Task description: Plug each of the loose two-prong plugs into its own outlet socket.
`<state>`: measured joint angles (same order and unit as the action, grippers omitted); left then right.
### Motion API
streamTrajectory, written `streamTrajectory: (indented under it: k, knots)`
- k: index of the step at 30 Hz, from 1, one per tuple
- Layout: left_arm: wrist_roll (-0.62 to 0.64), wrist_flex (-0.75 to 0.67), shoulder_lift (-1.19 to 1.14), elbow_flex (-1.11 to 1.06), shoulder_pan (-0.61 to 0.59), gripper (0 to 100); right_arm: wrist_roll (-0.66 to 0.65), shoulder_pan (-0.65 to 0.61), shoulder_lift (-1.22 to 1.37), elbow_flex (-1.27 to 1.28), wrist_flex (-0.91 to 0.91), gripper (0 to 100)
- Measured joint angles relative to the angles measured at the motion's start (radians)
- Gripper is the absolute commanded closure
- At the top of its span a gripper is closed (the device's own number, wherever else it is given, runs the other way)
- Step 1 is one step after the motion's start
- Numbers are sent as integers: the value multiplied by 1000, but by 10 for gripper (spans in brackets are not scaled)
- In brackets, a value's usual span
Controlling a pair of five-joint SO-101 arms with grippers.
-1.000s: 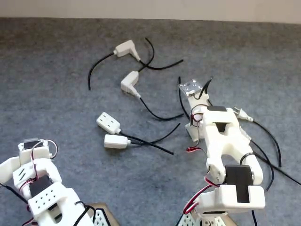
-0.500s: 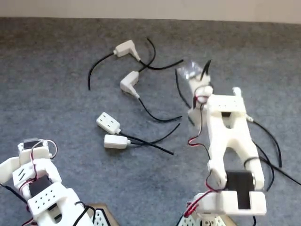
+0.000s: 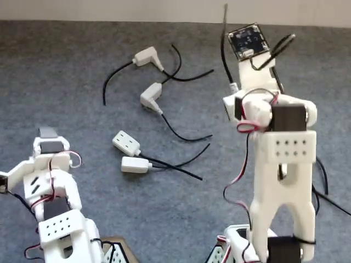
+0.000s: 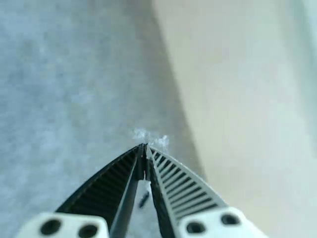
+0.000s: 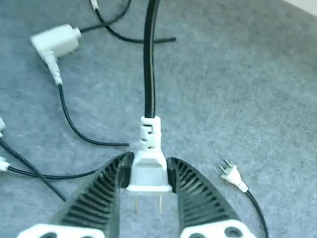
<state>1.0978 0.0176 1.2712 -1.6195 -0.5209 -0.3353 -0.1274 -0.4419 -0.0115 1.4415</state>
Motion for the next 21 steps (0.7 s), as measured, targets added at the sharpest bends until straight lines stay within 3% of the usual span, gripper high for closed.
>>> streamTrajectory:
  k: [4,11,17,21]
  knots:
    - [-32,25,-2,98,135,994,52,-80,-89,0,15,990]
    - [-315,249,-2,321,425,994,163,-150,-296,0,15,990]
    - [-499,249,-2,359,730,994,264,-175,-439,-2,15,990]
    - [-612,161,-2,338,902,994,293,-219,-503,8,15,990]
